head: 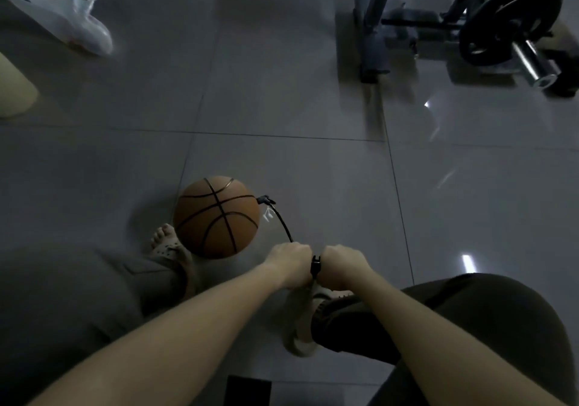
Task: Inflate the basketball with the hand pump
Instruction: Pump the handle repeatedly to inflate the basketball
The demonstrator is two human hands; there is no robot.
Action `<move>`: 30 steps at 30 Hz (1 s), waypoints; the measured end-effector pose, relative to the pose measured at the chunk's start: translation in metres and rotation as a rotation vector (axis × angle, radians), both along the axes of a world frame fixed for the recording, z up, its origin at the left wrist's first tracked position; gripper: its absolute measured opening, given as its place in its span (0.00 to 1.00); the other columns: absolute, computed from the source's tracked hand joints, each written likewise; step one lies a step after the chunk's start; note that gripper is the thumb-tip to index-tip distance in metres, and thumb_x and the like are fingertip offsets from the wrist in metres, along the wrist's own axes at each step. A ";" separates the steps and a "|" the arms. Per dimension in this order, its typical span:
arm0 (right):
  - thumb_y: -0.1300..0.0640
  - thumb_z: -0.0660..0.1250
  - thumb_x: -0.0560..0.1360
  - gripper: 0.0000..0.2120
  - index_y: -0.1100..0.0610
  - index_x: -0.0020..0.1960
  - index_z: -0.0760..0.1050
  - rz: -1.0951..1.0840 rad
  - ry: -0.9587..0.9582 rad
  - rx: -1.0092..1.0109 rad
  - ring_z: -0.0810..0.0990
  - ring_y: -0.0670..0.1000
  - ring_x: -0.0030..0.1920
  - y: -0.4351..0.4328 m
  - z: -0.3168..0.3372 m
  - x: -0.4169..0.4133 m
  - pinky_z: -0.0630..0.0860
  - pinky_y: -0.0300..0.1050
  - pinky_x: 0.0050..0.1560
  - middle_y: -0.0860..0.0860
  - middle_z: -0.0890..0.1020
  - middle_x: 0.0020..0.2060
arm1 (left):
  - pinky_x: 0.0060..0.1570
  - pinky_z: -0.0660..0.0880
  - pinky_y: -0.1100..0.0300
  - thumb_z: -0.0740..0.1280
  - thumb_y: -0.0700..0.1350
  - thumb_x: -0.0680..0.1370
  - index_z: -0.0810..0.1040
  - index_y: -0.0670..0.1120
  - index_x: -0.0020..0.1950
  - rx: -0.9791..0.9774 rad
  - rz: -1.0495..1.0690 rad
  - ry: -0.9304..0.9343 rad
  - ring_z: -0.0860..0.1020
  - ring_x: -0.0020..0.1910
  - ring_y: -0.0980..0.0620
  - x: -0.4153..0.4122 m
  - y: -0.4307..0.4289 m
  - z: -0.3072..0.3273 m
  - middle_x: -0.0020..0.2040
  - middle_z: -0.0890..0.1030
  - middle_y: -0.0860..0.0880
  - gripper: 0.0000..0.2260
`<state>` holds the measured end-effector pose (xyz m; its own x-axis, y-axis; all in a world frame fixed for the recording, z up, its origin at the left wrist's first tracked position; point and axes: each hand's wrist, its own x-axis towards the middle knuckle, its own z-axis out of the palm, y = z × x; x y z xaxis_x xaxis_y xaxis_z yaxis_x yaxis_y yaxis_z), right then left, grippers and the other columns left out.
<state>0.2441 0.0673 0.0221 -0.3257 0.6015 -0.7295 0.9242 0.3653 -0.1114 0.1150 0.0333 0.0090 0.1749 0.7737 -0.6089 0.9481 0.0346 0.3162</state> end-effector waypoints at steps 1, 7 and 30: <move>0.49 0.62 0.77 0.09 0.54 0.48 0.73 -0.006 0.019 0.017 0.80 0.56 0.46 0.000 -0.002 0.000 0.77 0.48 0.46 0.53 0.80 0.47 | 0.38 0.69 0.54 0.66 0.48 0.79 0.71 0.47 0.43 0.016 0.006 0.005 0.75 0.39 0.46 0.000 -0.001 -0.002 0.44 0.79 0.46 0.08; 0.49 0.62 0.79 0.19 0.56 0.67 0.73 0.047 -0.093 -0.143 0.77 0.59 0.60 -0.043 -0.006 0.001 0.76 0.53 0.61 0.55 0.76 0.63 | 0.41 0.72 0.54 0.67 0.46 0.79 0.77 0.43 0.53 -0.101 -0.022 -0.019 0.81 0.49 0.41 0.004 -0.046 0.002 0.52 0.81 0.43 0.07; 0.48 0.62 0.76 0.12 0.55 0.39 0.70 -0.074 0.034 -0.070 0.75 0.54 0.36 0.007 0.007 0.004 0.71 0.46 0.36 0.51 0.76 0.36 | 0.30 0.65 0.55 0.66 0.47 0.77 0.70 0.48 0.38 -0.004 0.036 -0.026 0.73 0.33 0.49 0.000 0.007 0.021 0.37 0.75 0.49 0.10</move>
<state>0.2480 0.0743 0.0288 -0.3069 0.5731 -0.7598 0.9438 0.2861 -0.1654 0.1151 0.0401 0.0303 0.1627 0.7776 -0.6074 0.9376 0.0699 0.3405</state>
